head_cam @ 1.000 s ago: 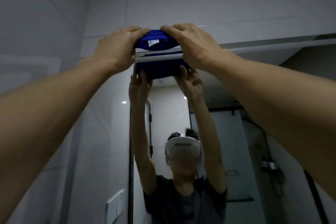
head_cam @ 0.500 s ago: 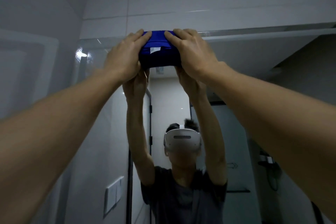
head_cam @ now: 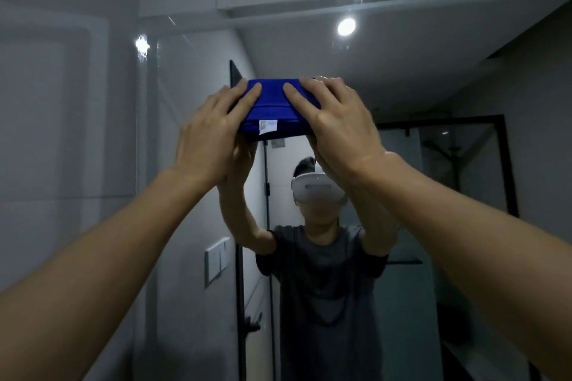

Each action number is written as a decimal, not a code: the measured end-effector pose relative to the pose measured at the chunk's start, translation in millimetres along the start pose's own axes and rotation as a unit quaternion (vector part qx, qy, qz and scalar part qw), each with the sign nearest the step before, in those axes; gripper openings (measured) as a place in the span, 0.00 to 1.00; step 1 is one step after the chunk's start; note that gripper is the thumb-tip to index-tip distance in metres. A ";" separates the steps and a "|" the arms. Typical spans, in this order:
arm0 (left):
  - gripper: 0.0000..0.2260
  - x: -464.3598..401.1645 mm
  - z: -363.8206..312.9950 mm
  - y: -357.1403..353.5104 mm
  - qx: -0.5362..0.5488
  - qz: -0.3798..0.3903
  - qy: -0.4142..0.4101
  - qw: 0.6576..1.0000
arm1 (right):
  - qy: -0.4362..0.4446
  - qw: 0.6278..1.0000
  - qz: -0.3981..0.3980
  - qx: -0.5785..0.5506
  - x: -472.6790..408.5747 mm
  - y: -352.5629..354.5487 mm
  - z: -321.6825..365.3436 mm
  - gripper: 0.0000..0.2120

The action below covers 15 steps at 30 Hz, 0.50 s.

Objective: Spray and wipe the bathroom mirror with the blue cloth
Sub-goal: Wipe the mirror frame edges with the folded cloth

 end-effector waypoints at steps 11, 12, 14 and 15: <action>0.34 110.7 -39.5 -4.6 0.012 0.044 0.019 0.999 | 0.010 0.999 0.042 -0.027 104.9 11.7 45.3 0.31; 0.33 119.5 -43.1 -4.3 0.012 0.047 0.016 0.999 | 0.011 0.998 0.047 -0.029 112.9 12.6 48.8 0.30; 0.31 139.0 -49.0 -4.7 0.013 0.052 0.010 0.999 | 0.015 0.998 0.049 -0.037 131.5 17.0 57.6 0.28; 0.30 149.4 -51.3 -5.3 0.013 0.055 0.008 0.998 | 0.016 0.998 0.051 -0.044 141.8 20.0 62.1 0.26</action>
Point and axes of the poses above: each hand's wrist, its own x-axis away from the middle knuckle, its own y-axis out of the back of the hand, z = x × y, the point moved 8 cm from there along -x, towards the middle knuckle, and after that the axes turned 6 degrees about -z, right-handed, at the moved point
